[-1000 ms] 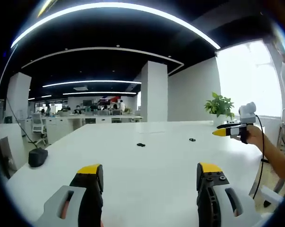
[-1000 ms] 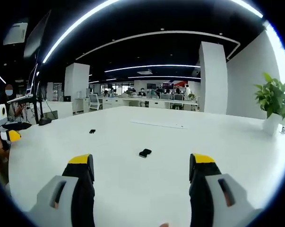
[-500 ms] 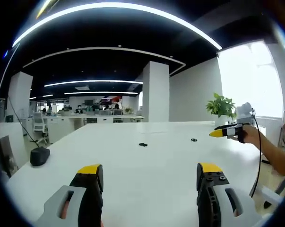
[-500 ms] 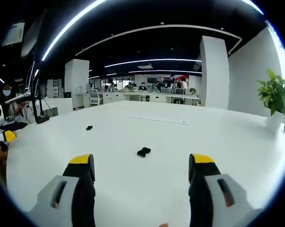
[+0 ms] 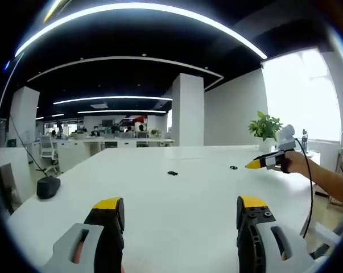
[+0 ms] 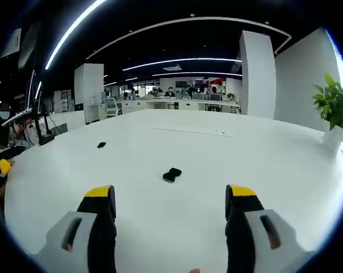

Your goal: Snap the two parts of the plastic buckle together until the buckle closes and remains connected.

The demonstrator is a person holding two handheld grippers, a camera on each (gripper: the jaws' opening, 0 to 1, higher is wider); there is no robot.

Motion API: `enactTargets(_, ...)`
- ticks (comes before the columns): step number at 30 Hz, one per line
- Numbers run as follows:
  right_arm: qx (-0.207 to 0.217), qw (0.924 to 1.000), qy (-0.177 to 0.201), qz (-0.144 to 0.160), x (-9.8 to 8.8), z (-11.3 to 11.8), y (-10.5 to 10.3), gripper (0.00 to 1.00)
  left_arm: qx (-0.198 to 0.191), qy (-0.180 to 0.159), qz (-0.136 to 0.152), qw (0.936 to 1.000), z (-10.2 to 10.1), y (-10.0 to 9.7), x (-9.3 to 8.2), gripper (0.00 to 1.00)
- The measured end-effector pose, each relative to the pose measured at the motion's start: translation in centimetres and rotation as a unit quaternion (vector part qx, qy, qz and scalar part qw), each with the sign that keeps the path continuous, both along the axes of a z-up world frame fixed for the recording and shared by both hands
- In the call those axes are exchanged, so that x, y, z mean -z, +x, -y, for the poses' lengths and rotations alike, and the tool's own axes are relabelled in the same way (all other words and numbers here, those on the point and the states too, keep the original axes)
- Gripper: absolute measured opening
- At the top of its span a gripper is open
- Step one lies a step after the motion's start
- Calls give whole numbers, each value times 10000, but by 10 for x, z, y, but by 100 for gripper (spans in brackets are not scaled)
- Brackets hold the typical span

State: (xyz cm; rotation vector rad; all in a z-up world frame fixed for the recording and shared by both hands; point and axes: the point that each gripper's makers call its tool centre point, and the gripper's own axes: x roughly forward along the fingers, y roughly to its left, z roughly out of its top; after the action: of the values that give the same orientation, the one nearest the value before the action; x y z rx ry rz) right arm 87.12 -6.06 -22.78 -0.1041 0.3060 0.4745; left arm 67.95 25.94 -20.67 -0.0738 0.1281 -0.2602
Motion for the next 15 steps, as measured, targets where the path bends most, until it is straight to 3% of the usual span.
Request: enactTargets(15,197,9993,201,-248,9,-9,15,72,20,17,1,10000,1,0,1,82)
